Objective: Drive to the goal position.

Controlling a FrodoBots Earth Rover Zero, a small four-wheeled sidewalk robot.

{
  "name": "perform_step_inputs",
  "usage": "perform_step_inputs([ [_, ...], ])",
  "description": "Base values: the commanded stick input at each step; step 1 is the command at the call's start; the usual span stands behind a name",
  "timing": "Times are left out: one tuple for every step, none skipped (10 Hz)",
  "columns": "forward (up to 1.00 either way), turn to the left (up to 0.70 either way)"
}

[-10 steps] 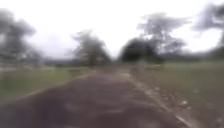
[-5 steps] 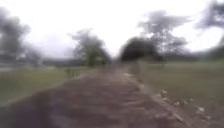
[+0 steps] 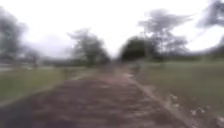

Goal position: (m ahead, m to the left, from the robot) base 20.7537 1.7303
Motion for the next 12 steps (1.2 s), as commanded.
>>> perform_step_inputs([
  [0.7, 0.0],
  [0.7, 0.0],
  [0.7, 0.0],
  [0.7, 0.0],
  [0.7, 0.0],
  [0.7, 0.0],
  [0.7, 0.0],
  [0.7, 0.0],
  [0.7, 0.0],
  [0.7, 0.0],
  [0.7, 0.0],
  [0.7, 0.0],
])
